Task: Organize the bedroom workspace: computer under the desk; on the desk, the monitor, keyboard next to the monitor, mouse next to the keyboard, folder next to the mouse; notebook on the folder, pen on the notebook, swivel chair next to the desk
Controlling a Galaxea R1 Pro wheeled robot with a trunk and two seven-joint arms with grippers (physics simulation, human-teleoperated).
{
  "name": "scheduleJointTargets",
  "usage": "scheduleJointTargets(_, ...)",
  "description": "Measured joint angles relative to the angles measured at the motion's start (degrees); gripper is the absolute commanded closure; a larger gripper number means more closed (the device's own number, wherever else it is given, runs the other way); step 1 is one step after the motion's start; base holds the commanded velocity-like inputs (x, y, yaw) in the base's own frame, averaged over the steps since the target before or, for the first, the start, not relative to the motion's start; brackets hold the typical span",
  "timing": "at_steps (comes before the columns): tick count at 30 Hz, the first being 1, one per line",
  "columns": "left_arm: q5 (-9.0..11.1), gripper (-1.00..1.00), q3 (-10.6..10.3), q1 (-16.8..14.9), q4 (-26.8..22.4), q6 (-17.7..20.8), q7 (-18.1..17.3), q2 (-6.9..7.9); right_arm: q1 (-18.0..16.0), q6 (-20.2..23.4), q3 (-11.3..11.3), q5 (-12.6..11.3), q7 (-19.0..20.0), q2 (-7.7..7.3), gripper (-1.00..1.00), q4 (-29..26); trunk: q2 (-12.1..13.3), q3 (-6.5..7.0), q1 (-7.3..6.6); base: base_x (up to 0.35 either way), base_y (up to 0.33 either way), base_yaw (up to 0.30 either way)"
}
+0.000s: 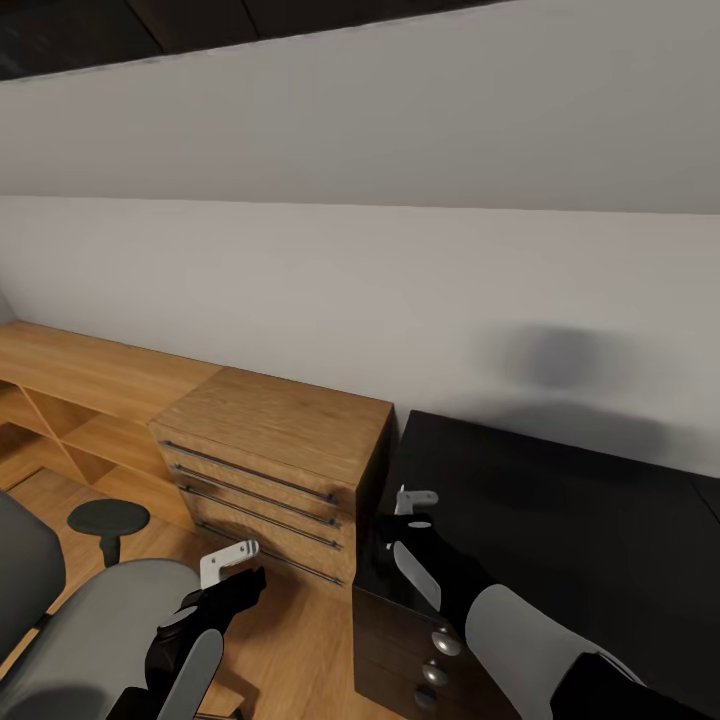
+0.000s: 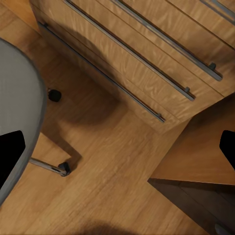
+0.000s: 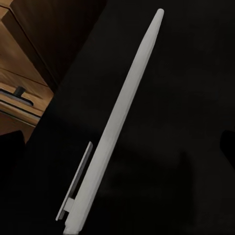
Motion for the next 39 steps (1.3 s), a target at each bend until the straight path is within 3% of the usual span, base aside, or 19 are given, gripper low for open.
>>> scheduleJointTargets(16,0.25,-1.00,0.12,0.00,-0.39,0.04,0.09,-0.19,-0.03,0.77,-0.31,-0.01,-0.04,-0.02,-1.00,0.15,0.00,0.00,0.00,0.000,0.000,0.000)
scheduleJointTargets(21,0.24,-1.00,0.16,0.00,-0.45,0.01,0.15,-0.29,-0.03,0.78,-0.35,-0.02,-0.04,-0.02,-1.00,0.18,-1.99,-0.89,1.09,0.000,0.000,0.000)
scheduleJointTargets(27,0.30,-1.00,0.23,0.00,-0.47,0.00,0.16,-0.32,-0.03,0.78,-0.35,-0.01,-0.04,-0.02,-1.00,0.18,-2.01,-0.90,1.10,0.000,0.000,0.000)
scheduleJointTargets(33,0.25,-1.00,0.24,0.00,-0.48,0.00,0.17,-0.32,-0.03,0.79,-0.35,-0.02,-0.04,-0.02,-1.00,0.18,-4.40,-1.97,2.41,0.000,0.000,0.000)
scheduleJointTargets(39,0.24,-1.00,0.25,0.00,-0.50,0.00,0.17,-0.32,-0.03,0.77,-0.35,-0.01,-0.04,-0.02,-1.00,0.18,-4.42,-1.98,2.42,0.000,0.000,0.000)
